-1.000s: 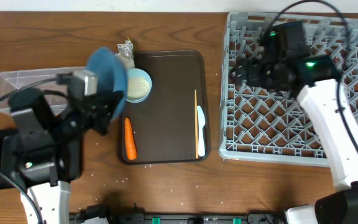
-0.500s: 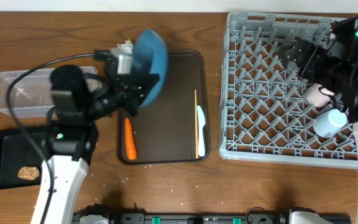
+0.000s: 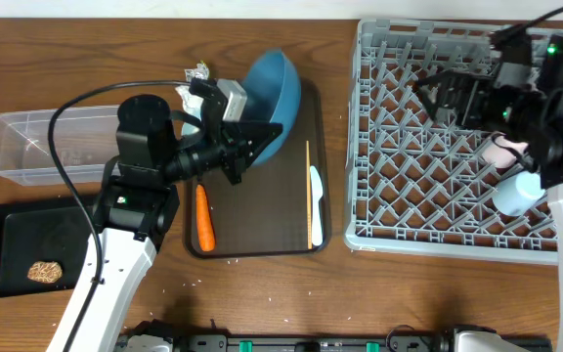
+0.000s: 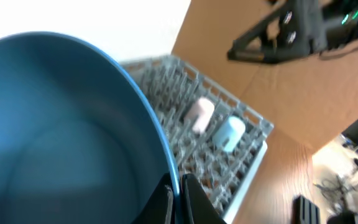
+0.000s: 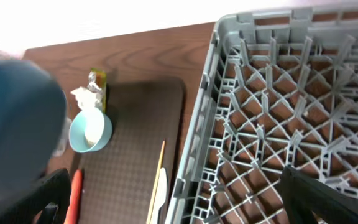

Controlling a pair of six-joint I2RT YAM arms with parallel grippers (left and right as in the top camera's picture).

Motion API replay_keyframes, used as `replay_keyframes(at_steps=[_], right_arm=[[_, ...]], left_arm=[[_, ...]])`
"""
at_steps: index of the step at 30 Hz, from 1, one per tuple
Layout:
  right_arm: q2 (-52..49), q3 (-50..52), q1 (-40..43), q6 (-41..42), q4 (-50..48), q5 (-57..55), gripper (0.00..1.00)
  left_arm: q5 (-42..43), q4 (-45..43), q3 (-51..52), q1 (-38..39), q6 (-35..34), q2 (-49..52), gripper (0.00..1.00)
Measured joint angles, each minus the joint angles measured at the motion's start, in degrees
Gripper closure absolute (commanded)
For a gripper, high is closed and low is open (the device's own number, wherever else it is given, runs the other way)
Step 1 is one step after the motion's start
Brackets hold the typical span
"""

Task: Sort waste into correct bins and load items into the dishwasher rack
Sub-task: 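Carry the blue plate right over the tray toward the rack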

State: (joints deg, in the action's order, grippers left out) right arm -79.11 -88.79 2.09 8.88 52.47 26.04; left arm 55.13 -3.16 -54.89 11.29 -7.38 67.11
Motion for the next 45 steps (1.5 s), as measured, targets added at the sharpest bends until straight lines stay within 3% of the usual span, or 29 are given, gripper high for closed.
replay_keyframes(at_steps=[9, 17, 22, 30, 37, 41, 45], right_arm=[[0.0, 0.0, 0.0, 4.0, 0.7, -5.7, 0.01], [0.0, 0.0, 1.1, 6.0, 2.2, -7.1, 0.01], [0.0, 0.0, 1.1, 4.1, 2.1, -4.7, 0.01], [0.0, 0.0, 1.1, -0.7, 1.4, 0.2, 0.01], [0.0, 0.0, 1.1, -3.2, -0.1, 2.3, 0.01], [0.0, 0.0, 1.2, 1.4, 0.0, -5.6, 0.01], [0.0, 0.0, 1.6, 6.1, 0.1, -12.2, 0.01]], left_arm=[[-0.2, -16.8, -0.1, 0.0, -17.6, 0.0, 0.94], [-1.7, -18.3, -0.1, 0.3, -30.1, 4.0, 0.94], [-0.8, -20.2, -0.1, 3.3, -30.6, 8.1, 0.94], [8.6, -21.5, -0.1, 11.7, -21.6, 10.1, 0.94], [13.3, -21.6, -0.1, 13.9, -16.4, 10.1, 0.94], [10.5, -21.9, -0.1, 14.5, -16.7, 10.1, 0.94], [3.0, -24.7, -0.1, 14.5, -21.6, 10.2, 0.94]])
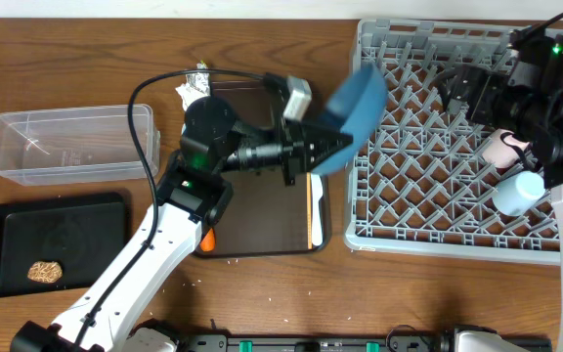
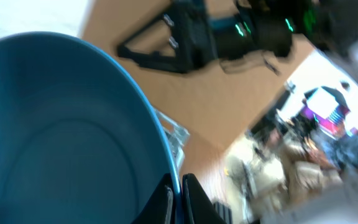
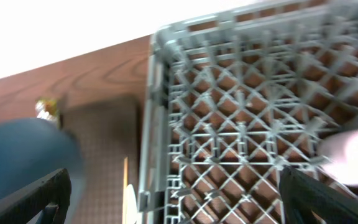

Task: Sort waste into correct bins and load items into the dishwasher rack
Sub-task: 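Carry the blue plate right over the tray toward the rack, then lower the blue plate toward the rack and bring the right gripper over it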

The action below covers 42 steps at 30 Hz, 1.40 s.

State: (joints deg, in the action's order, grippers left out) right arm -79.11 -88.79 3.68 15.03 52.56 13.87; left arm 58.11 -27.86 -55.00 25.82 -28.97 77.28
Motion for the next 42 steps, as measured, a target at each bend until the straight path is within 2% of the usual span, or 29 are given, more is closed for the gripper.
replay_keyframes(at_steps=[4, 10, 14, 21, 24, 27, 30, 34, 42], right_arm=[[0.0, 0.0, 0.0, 3.4, 0.7, -4.8, 0.01], [0.0, 0.0, 1.5, 4.9, 1.6, -6.8, 0.01], [0.0, 0.0, 1.7, 2.1, 1.5, -4.1, 0.01], [0.0, 0.0, 1.7, -5.7, -0.5, 6.2, 0.01], [0.0, 0.0, 1.7, -5.2, -1.0, 6.6, 0.01], [0.0, 0.0, 1.7, -2.2, -0.6, 2.1, 0.01], [0.0, 0.0, 1.7, 1.6, -0.5, -5.0, 0.01], [0.0, 0.0, 2.2, 6.5, 0.4, -12.4, 0.01], [0.0, 0.0, 7.6, 10.0, 2.3, -15.7, 0.01]], left_arm=[[-8.4, -7.5, 0.0, 0.0, -9.6, 1.1, 0.94], [-13.9, -14.7, 0.0, 0.0, -19.9, 5.2, 0.94], [-12.4, -14.8, 0.0, 0.1, -20.0, 8.4, 0.94], [-4.2, -15.0, 0.0, 2.1, -13.4, 9.6, 0.94], [-1.7, -14.1, 0.0, 2.8, -11.8, 9.6, 0.94], [-1.6, -14.1, 0.0, 2.8, -11.7, 9.6, 0.94], [-4.5, -15.5, 0.0, 2.8, -14.5, 9.6, 0.94], [-10.8, -22.4, 0.0, 2.8, -20.5, 9.6, 0.94], [-18.8, -31.6, -1.6, 2.8, -31.8, 13.8, 0.93]])
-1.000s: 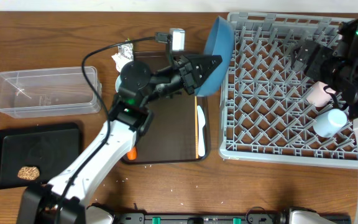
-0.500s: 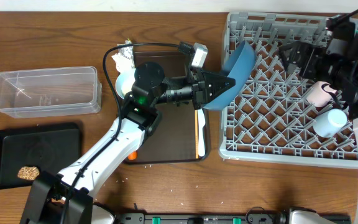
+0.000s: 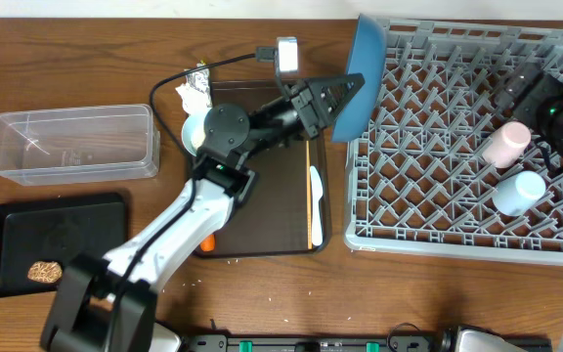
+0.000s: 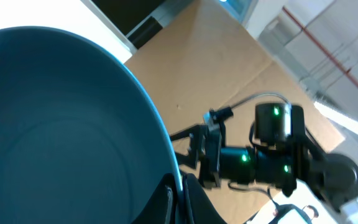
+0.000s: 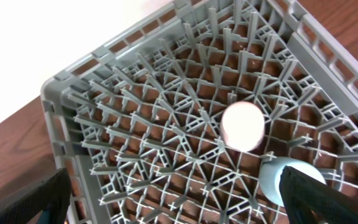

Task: Sort waste into correct bins and load items into the dishwasher rack
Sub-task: 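Lower the blue plate toward the rack and bring the right gripper over it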

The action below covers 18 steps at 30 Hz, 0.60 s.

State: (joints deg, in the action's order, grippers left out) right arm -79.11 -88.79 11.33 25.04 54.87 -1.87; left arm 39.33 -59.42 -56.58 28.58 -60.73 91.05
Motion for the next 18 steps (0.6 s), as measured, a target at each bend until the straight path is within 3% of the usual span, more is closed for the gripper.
replay_keyframes(at_steps=[4, 8, 12, 18], right_arm=[[0.0, 0.0, 0.2, -5.3, -0.8, 6.2, 0.01], [0.0, 0.0, 0.2, -9.9, -1.1, 13.0, 0.01], [0.0, 0.0, -0.3, -12.9, -2.6, 20.6, 0.01], [0.0, 0.0, -4.7, -14.4, -2.9, 26.7, 0.02]], left_arm=[[0.4, -0.7, -0.3, 0.0, -1.3, 2.7, 0.94], [5.7, 4.0, -1.4, 0.0, 3.1, 2.6, 0.94], [13.4, 23.4, -4.2, 0.0, 13.6, 1.8, 0.94], [17.0, 58.0, -6.7, 0.4, 37.9, 0.6, 0.94]])
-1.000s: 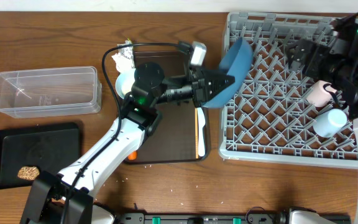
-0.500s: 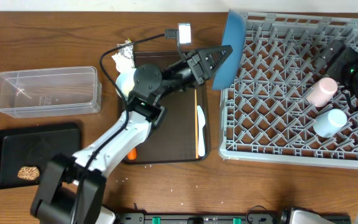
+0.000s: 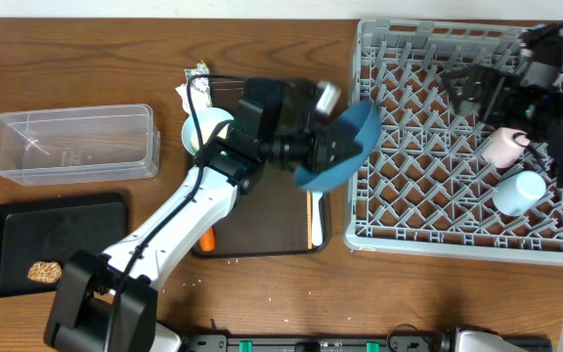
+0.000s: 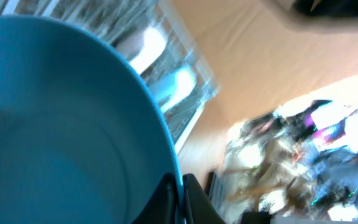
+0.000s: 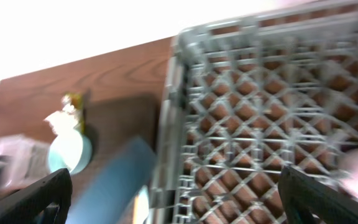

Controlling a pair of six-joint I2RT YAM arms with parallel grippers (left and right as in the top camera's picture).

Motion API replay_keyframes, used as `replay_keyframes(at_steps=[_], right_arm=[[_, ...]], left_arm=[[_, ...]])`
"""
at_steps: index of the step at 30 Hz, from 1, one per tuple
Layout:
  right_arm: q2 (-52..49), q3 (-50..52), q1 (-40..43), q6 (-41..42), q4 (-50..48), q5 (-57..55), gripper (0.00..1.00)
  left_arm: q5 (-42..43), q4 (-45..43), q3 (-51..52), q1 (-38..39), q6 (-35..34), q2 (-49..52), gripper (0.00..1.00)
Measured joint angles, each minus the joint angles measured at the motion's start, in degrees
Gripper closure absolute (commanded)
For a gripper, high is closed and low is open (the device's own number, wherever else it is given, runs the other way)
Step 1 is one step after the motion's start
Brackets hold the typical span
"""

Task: Sort waste into correct bins and load items into the dishwasher rack
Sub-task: 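Lower the blue plate toward the rack and bring the right gripper over it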

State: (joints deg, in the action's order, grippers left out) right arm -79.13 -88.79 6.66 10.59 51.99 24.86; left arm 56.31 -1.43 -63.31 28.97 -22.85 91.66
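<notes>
My left gripper is shut on the rim of a blue bowl, which hangs tilted over the left edge of the grey dishwasher rack. In the left wrist view the bowl fills the frame and the fingertips pinch its rim. My right gripper is open over the rack's back part, holding nothing. A pink cup and a pale blue cup lie in the rack at the right. The right wrist view shows the bowl beside the rack.
A dark tray holds a carrot, a white knife, a chopstick and a small pale cup. A crumpled wrapper lies behind it. A clear bin and a black tray with a food scrap are on the left.
The bowl was on edge at the rack's back left corner. It is now nearer and lower, at the middle of the rack's left edge. My right gripper has shifted left over the rack.
My left gripper first held the blue bowl over the back of the dark tray. Then the bowl was at the rack's left side, then up at its back left corner, and now by its left edge. The right gripper stayed open throughout.
</notes>
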Motion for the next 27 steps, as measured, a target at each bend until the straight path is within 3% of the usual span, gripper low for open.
replay_keyframes(at_steps=[5, 9, 15, 21, 27], right_arm=[[-1.5, 0.0, -5.7, -0.5, 0.0, 0.0, 0.01], [-4.2, 0.0, -7.9, -0.6, 0.0, -0.6, 0.01], [-8.3, 0.0, -8.3, -0.6, 0.0, -0.7, 0.01], [-9.3, 0.0, -8.3, -3.5, -1.0, 3.2, 0.01], [-9.3, 0.0, -9.2, -6.8, -0.9, 10.2, 0.01]], left_arm=[[-7.6, 20.0, -1.6, 1.3, 17.2, -3.4, 0.94], [-13.9, 25.6, -3.5, 3.2, 25.3, -8.6, 0.94], [-18.0, 26.5, -4.9, 3.4, 30.5, -18.2, 0.94], [-16.6, 27.2, -4.9, 3.5, 32.2, -23.8, 0.94], [-14.9, 38.8, -5.2, 4.2, 40.5, -25.4, 0.94]])
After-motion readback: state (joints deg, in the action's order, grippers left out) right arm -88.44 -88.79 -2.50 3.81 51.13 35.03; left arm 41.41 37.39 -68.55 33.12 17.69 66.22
